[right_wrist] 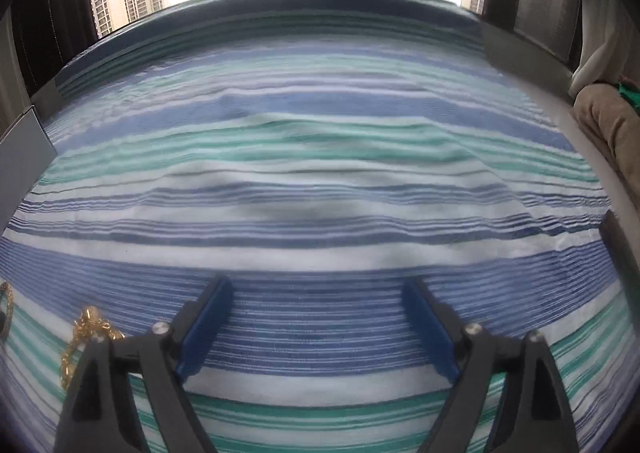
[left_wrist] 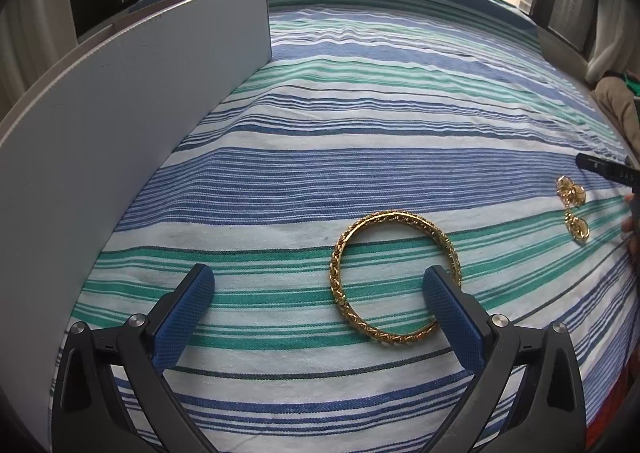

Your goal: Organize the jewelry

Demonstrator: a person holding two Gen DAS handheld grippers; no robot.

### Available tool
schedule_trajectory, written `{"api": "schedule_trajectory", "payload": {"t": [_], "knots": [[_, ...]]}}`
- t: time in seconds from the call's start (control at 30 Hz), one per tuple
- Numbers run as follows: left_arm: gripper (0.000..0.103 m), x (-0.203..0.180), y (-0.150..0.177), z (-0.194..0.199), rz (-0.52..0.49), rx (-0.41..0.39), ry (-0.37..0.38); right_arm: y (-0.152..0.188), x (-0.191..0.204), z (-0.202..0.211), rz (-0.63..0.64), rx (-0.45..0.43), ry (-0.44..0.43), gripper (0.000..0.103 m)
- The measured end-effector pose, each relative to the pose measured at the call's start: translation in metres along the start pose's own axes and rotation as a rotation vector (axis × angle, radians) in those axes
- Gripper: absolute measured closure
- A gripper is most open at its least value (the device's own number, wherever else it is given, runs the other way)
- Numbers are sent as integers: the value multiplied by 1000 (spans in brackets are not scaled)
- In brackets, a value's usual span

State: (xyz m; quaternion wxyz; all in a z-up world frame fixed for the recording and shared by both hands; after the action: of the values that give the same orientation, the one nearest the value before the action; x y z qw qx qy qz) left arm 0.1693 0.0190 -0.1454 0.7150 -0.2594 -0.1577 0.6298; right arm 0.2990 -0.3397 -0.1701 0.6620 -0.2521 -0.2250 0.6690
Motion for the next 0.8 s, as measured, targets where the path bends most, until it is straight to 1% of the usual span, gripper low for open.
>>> {"api": "schedule_trajectory", "payload": {"t": [0.13, 0.8], "knots": [[1, 1, 0, 0, -2, 0, 1, -4, 1, -3, 14, -1, 13, 0], [1, 2, -2, -1, 4, -2, -5, -2, 1, -3, 13, -2, 10, 0]]}}
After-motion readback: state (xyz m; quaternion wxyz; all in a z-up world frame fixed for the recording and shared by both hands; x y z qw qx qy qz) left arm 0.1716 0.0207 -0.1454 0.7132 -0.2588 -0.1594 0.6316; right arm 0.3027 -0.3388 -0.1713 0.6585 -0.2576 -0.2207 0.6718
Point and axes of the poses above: each gripper's, at about its wrist camera, not at the fingertips, and z roughly against the way its jaws point, x to its left, y to its underside, the point moved 4 cm from there along -z, roughly the way its jaws point, and after that the axes turned 6 degrees about y, right-handed, at the moved point
